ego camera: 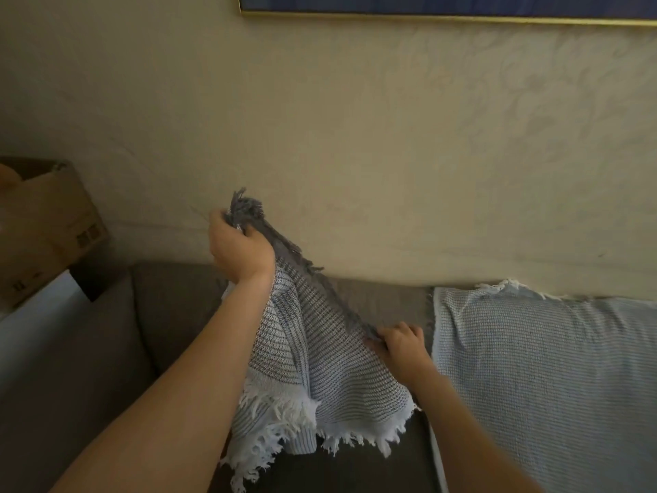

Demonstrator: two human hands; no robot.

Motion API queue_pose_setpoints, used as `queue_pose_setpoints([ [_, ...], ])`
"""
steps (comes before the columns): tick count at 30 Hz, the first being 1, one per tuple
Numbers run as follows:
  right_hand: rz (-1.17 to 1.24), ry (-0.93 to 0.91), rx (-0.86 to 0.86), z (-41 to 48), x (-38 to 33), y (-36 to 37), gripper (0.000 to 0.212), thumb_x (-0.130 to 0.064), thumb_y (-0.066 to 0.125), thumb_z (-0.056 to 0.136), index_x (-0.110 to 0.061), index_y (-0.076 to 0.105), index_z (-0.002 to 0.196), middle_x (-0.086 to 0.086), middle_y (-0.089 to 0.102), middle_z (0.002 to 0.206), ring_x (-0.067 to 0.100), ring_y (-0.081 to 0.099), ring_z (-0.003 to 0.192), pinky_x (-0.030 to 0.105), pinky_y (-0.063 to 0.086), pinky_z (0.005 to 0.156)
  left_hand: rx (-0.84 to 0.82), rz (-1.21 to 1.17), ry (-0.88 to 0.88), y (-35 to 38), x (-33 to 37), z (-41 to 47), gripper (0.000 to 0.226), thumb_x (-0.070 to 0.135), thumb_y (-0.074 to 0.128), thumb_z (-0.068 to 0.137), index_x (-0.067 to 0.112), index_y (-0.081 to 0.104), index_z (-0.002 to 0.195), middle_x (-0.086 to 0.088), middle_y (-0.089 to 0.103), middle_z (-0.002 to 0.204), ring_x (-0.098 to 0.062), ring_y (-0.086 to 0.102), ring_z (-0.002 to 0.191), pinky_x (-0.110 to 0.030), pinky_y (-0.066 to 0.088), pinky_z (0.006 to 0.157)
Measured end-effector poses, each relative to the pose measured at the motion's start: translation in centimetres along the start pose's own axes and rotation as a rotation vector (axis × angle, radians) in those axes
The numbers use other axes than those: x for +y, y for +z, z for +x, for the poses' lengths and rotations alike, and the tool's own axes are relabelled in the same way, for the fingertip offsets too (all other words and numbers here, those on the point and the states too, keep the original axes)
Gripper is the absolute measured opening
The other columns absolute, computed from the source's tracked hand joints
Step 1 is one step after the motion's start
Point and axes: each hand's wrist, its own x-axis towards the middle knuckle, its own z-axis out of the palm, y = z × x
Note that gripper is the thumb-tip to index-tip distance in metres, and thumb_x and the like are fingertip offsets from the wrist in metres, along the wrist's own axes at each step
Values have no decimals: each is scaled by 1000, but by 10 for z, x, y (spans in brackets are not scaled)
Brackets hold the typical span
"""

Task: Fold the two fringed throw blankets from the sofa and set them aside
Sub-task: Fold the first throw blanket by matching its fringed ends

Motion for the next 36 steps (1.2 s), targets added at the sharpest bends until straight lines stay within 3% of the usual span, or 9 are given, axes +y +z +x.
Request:
queue_pose_setpoints([
  [6, -122, 72, -242, 0, 1, -10, 25, -43, 55, 104, -22, 55, 91, -3, 57, 92, 29, 65, 109, 45, 32, 119, 16, -23, 1, 3, 1, -11, 8, 9, 60, 103, 13, 61, 110, -6, 71, 109, -22, 65, 97, -31, 41, 81],
  [9, -47, 188, -301, -2, 9, -4, 24, -36, 54, 104, -14, 64, 101, 7, 67, 102, 32, 66, 108, 47, 45, 107, 23, -33, 7, 3, 1, -9, 8, 7, 59, 103, 10, 61, 110, -7, 70, 108, -21, 66, 97, -31, 42, 81],
  [13, 246, 312, -178, 5, 13, -3, 17, -6, 54, 89, -4, 56, 72, 14, 62, 76, 30, 60, 71, 39, 47, 66, -5, -52, -3, 3, -2, -6, 11, 7, 59, 103, 18, 56, 106, -3, 68, 106, -26, 70, 100, -33, 49, 81],
  [16, 373, 293, 50, 6, 10, -11, 16, -8, 53, 76, -1, 67, 71, 16, 68, 67, 40, 64, 68, 44, 55, 74, -24, -48, -37, 3, -8, -1, 12, 8, 60, 104, 13, 59, 115, -9, 67, 120, -27, 68, 103, -33, 50, 85],
  [21, 530, 229, 371, 9, -24, -40, 18, 1, 61, 86, -14, 69, 81, -4, 61, 66, 11, 55, 58, 27, 36, 55, -145, -50, -80, -1, -18, -9, 12, 6, 53, 106, 8, 57, 117, -1, 59, 107, -21, 58, 94, -37, 47, 84],
  [24, 589, 145, 422, 18, -45, -61, 17, -10, 62, 92, -19, 76, 88, -7, 69, 70, 5, 60, 60, 23, 40, 53, -323, -148, -132, -6, -23, -19, 11, 8, 56, 101, 15, 64, 101, 1, 69, 98, -23, 68, 93, -45, 58, 90],
  [30, 629, 7, 439, 25, -76, -101, 18, -12, 66, 91, -21, 80, 85, -6, 71, 70, 1, 58, 57, 16, 38, 49, -611, 64, -316, -24, -36, -25, 41, 58, 76, 82, 17, 72, 85, -4, 72, 90, -25, 68, 89, -46, 58, 87],
  [33, 634, 109, 557, 26, -75, -112, 21, -8, 65, 89, -20, 81, 91, -6, 75, 76, 5, 65, 66, 29, 52, 56, -610, 258, -251, -29, -51, -19, 25, 38, 82, 82, 15, 72, 82, -8, 72, 83, -32, 71, 89, -48, 61, 82],
  [36, 676, 345, 721, 28, -74, -111, 21, -11, 58, 92, -13, 64, 72, 0, 60, 61, 21, 54, 56, 39, 44, 54, -593, 461, -146, -32, -65, -19, 10, 10, 75, 87, 16, 72, 95, -9, 70, 88, -38, 69, 98, -46, 59, 81],
])
